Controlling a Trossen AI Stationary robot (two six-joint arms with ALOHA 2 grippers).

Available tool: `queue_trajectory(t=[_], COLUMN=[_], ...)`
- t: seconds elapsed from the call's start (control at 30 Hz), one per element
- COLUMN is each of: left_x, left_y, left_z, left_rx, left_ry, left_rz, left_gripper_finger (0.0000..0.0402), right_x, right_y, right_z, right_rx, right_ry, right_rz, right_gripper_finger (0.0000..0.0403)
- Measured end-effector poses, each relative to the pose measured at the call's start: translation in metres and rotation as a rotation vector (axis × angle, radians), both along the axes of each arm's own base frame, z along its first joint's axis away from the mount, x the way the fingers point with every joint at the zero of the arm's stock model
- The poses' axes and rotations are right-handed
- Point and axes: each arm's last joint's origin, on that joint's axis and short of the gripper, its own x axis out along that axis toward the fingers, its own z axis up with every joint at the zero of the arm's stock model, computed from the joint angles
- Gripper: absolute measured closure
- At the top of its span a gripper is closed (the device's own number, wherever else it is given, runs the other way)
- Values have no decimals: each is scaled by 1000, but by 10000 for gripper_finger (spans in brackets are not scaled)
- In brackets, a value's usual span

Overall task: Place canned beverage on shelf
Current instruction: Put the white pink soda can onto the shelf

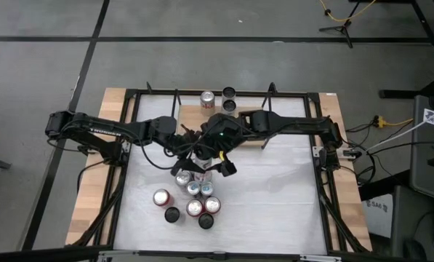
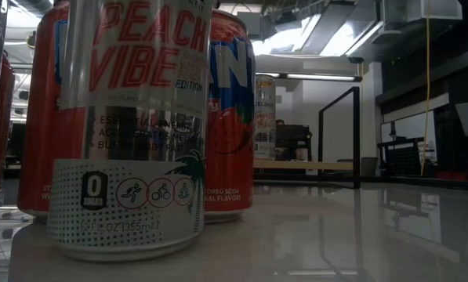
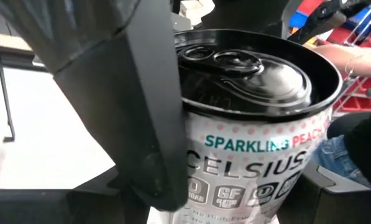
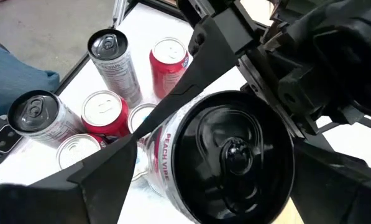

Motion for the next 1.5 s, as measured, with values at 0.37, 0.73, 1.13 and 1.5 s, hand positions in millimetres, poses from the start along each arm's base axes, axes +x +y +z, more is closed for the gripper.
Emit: queue_trajectory(t=[0.37, 0.73, 1.13, 1.5], left_x=[0, -3, -4, -4], left_y=[-1, -2, -3, -3], left_z=[0, -6, -6, -7], left_rx=[-97, -120, -147, -155], left_ry=[48, 128, 142, 149], left_rz=[2, -64, -97, -98], left_gripper_finger=[163, 163, 163, 163], right_x=[2, 8, 8, 11], right_y=[1, 3, 3, 2], right_z=[-2, -11, -11, -9], right_rx=[-7, 32, 34, 1], right_ry=[-9, 17, 13, -22], right_rz=[37, 77, 79, 40], right_gripper_finger=[40, 40, 40, 40])
